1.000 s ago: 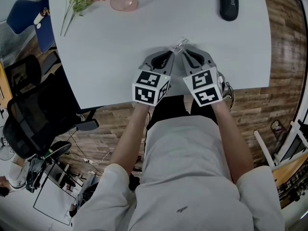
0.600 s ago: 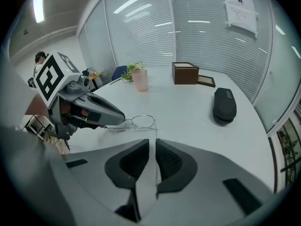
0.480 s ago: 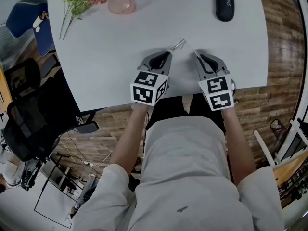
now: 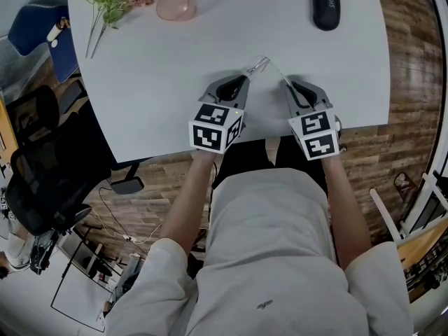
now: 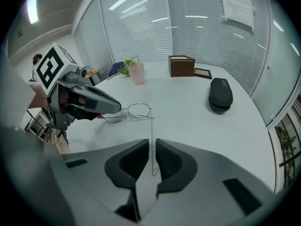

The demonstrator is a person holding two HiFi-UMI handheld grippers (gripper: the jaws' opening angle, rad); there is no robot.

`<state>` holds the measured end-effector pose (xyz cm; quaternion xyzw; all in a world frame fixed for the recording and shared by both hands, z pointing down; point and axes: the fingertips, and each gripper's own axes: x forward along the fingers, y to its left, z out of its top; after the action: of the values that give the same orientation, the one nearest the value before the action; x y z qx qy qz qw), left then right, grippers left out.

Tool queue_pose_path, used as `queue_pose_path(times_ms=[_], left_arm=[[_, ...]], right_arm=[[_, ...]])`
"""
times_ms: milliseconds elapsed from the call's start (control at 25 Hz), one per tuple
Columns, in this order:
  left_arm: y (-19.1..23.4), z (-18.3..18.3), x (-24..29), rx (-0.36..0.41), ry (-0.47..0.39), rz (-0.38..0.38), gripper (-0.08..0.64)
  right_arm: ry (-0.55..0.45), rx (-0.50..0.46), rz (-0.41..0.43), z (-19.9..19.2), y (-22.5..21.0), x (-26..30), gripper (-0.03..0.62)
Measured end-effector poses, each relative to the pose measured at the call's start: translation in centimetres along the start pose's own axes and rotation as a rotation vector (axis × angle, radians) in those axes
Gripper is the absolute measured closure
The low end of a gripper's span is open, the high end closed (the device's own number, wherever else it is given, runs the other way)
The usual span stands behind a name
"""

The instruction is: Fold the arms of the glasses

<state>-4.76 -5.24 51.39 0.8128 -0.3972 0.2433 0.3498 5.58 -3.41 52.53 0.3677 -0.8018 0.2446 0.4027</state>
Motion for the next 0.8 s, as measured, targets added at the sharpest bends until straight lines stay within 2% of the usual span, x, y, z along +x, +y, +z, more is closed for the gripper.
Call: queue_pose_path(times_ms=[400,800], left_arm=[[0.0,-0.08,0.02,0.001,0.002,0.002,0.535],[-0.35,-0.18,-0.05,-0.002,-0.002,0.001,0.535]], right_arm=[[0.013,0.002,-0.004,-0.47,0.07,0.34,0.569],[0.012,-0.002,0.017,-0.46,0.72,0.05,0.571]])
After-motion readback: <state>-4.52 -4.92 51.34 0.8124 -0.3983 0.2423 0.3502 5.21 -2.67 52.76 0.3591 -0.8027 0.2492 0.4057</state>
